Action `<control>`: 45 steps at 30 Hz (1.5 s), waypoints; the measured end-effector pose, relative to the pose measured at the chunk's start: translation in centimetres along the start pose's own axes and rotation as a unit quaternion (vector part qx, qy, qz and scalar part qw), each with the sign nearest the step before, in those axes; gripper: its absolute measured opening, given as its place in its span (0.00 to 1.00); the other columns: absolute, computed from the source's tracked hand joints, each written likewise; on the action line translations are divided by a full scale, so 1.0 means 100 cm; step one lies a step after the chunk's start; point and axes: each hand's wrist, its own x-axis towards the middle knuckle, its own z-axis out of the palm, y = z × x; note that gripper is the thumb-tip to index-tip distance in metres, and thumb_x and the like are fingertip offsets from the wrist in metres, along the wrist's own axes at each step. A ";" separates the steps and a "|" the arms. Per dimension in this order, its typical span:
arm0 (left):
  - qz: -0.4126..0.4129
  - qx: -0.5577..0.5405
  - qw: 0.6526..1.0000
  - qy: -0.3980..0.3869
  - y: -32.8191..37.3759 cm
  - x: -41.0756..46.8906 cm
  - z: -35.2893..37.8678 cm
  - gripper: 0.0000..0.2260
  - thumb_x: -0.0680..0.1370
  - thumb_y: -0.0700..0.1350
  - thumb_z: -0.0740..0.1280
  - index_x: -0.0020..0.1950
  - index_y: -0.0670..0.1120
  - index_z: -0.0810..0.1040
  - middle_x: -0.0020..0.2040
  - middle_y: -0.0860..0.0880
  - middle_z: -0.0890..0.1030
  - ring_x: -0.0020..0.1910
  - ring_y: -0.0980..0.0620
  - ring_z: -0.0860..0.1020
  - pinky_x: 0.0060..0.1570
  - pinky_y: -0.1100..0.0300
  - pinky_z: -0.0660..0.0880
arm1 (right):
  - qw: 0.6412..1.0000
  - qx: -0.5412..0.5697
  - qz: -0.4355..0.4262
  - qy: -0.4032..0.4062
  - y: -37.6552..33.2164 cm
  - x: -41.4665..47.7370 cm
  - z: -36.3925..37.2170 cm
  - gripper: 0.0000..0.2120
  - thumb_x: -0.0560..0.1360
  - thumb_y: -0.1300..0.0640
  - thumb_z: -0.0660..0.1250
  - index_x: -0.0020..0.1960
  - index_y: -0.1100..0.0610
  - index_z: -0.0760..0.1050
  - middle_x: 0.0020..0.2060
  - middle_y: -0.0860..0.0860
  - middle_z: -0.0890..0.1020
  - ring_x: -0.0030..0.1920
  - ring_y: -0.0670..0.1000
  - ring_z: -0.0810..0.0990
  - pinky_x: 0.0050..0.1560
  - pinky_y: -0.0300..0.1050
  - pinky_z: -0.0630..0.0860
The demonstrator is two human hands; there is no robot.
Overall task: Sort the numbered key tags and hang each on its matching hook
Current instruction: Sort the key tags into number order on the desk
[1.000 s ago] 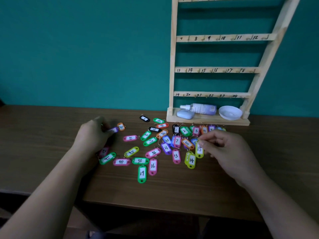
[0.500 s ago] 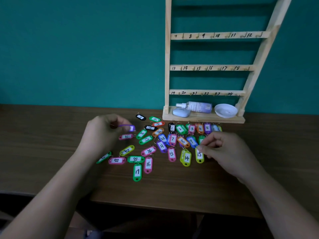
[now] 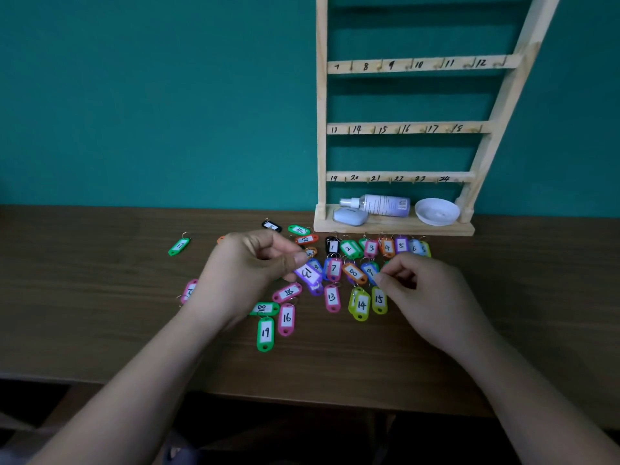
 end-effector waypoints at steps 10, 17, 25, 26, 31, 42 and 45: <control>0.025 -0.024 0.998 -0.048 0.002 -0.007 0.017 0.02 0.78 0.47 0.77 0.47 0.53 0.87 0.40 0.49 0.88 0.37 0.55 0.85 0.40 0.66 0.78 | 0.976 0.174 -0.083 -0.101 -0.026 -0.016 0.014 0.03 0.81 0.48 0.73 0.50 0.42 0.84 0.44 0.39 0.87 0.49 0.42 0.85 0.48 0.35 0.76; 0.023 -0.054 0.995 -0.080 0.002 -0.015 0.031 0.04 0.77 0.46 0.79 0.46 0.51 0.85 0.41 0.48 0.88 0.43 0.47 0.88 0.55 0.39 0.83 | 0.959 0.271 -0.018 -0.085 -0.019 -0.009 0.010 0.01 0.80 0.51 0.75 0.50 0.45 0.85 0.46 0.46 0.88 0.50 0.45 0.86 0.50 0.43 0.81; 0.020 0.026 0.995 -0.099 0.000 -0.017 0.046 0.05 0.79 0.48 0.77 0.45 0.49 0.84 0.40 0.53 0.88 0.37 0.54 0.87 0.44 0.57 0.82 | 0.957 0.287 0.010 -0.032 -0.018 -0.006 0.015 0.04 0.79 0.55 0.77 0.52 0.48 0.86 0.45 0.45 0.89 0.47 0.42 0.87 0.45 0.32 0.79; 0.017 0.034 0.994 -0.101 -0.001 -0.017 0.047 0.05 0.79 0.48 0.76 0.45 0.49 0.84 0.40 0.54 0.88 0.36 0.54 0.86 0.45 0.57 0.81 | 0.957 0.289 0.011 -0.031 -0.018 -0.006 0.015 0.04 0.78 0.55 0.78 0.52 0.49 0.86 0.44 0.46 0.89 0.46 0.43 0.87 0.44 0.32 0.79; 0.005 0.071 0.991 -0.112 -0.007 -0.013 0.044 0.06 0.81 0.49 0.74 0.44 0.51 0.85 0.38 0.56 0.88 0.31 0.59 0.80 0.33 0.68 0.74 | 0.975 0.222 -0.004 -0.005 -0.021 -0.002 0.018 0.05 0.77 0.56 0.79 0.47 0.50 0.83 0.38 0.47 0.87 0.38 0.44 0.86 0.40 0.36 0.79; -0.013 0.222 0.974 -0.047 -0.016 0.000 0.048 0.11 0.79 0.54 0.72 0.38 0.52 0.83 0.33 0.58 0.84 0.24 0.63 0.75 0.27 0.68 0.67 | 1.000 -0.002 -0.001 0.012 -0.034 0.010 0.048 0.07 0.77 0.51 0.78 0.43 0.48 0.81 0.32 0.42 0.81 0.36 0.40 0.81 0.33 0.36 0.70; -0.016 0.265 0.963 -0.048 -0.017 0.001 0.051 0.10 0.78 0.56 0.72 0.40 0.53 0.84 0.34 0.58 0.85 0.30 0.60 0.78 0.28 0.66 0.68 | 1.000 -0.012 0.000 0.016 -0.035 0.010 0.050 0.07 0.77 0.50 0.78 0.44 0.47 0.81 0.32 0.41 0.81 0.37 0.38 0.80 0.33 0.36 0.71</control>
